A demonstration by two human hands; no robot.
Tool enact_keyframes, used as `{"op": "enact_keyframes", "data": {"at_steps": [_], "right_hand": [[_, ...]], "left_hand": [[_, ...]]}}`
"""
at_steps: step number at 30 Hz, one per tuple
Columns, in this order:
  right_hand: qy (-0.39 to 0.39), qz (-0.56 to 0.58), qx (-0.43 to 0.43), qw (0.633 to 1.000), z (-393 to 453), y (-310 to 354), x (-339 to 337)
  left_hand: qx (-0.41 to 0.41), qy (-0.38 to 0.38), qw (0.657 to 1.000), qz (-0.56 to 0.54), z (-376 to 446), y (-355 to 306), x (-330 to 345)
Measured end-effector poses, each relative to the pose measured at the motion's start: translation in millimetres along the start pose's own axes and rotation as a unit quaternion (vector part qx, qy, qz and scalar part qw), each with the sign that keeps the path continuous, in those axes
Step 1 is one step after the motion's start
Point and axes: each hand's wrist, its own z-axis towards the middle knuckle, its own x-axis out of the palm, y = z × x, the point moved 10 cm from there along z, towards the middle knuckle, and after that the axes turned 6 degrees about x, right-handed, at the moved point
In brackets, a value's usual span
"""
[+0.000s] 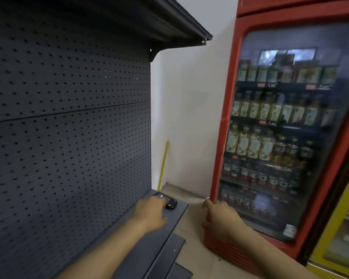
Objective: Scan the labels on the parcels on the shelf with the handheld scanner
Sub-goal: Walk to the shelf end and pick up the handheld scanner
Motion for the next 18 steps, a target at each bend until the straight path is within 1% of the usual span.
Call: {"op": "enact_keyframes", "data": {"at_steps": [5, 9, 15, 18], "right_hand": [[0.019, -0.003, -0.030, 0.999, 95, 2, 13], [0.038, 0.001, -0.062, 0.997, 159, -1, 34], [0.107, 0.009, -0.114, 0.988, 250, -8, 88], [0.144, 0.012, -0.140, 0.980, 286, -10, 113]], "left_hand": [[-0.023, 0.001, 1.000, -0.012, 83, 28, 1], [-0.059, 0.021, 0.998, -0.033, 123, 51, 24], [-0.162, 0.038, 0.984, -0.061, 171, 87, 66], [-0.219, 0.020, 0.971, -0.098, 190, 101, 84]]}}
